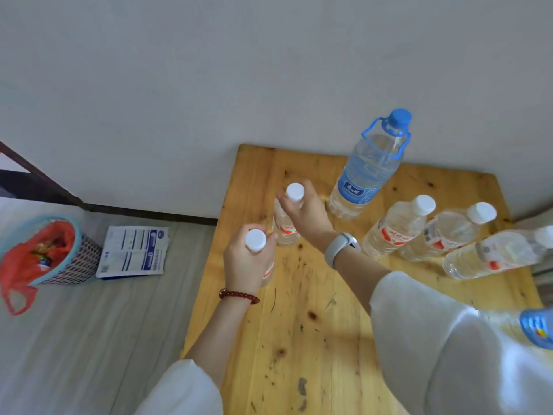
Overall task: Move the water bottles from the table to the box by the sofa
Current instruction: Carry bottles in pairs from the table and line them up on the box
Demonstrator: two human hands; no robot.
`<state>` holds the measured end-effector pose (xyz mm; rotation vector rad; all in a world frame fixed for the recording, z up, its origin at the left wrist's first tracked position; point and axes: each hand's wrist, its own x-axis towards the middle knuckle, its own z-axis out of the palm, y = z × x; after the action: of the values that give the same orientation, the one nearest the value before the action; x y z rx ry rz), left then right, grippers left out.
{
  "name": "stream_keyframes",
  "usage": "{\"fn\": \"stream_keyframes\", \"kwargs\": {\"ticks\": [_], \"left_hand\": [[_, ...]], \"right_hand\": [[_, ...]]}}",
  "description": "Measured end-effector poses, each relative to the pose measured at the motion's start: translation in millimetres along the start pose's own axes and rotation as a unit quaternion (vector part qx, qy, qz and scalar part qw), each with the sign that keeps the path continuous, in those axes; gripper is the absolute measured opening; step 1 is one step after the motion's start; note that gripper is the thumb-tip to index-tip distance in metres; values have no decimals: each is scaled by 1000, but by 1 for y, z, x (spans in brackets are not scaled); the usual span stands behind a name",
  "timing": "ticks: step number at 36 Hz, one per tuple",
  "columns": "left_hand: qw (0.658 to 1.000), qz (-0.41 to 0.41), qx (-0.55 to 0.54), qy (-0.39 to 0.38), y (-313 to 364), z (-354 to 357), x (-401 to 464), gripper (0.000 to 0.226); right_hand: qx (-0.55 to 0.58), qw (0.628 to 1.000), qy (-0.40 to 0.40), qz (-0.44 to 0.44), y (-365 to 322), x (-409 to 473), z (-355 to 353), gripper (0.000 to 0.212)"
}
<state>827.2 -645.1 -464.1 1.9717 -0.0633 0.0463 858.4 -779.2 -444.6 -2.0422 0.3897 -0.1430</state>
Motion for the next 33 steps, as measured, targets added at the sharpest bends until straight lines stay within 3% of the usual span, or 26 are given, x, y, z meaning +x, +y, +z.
{"fn": "stream_keyframes", "kwargs": {"ticks": [10, 15, 19, 27, 33], "left_hand": [[1000, 17, 17, 4, 12, -21, -29, 10], [995, 101, -6, -21, 34, -45, -66, 17], [976, 196, -20, -96, 52, -61, -116, 11], [897, 294, -80, -320, 80, -82, -257, 24], [795, 336, -87, -497, 81, -81, -389, 25]], "right_hand": [[-12, 995, 85, 41, 2, -100, -26, 36], [-38, 994, 96, 25, -10, -179, -48, 32], [-58, 991, 119, 6, -18, -260, -65, 31], [-122, 960, 246, 51, -8, -459, -76, 52], [-139, 894, 392, 166, 3, -624, -64, 59]]}}
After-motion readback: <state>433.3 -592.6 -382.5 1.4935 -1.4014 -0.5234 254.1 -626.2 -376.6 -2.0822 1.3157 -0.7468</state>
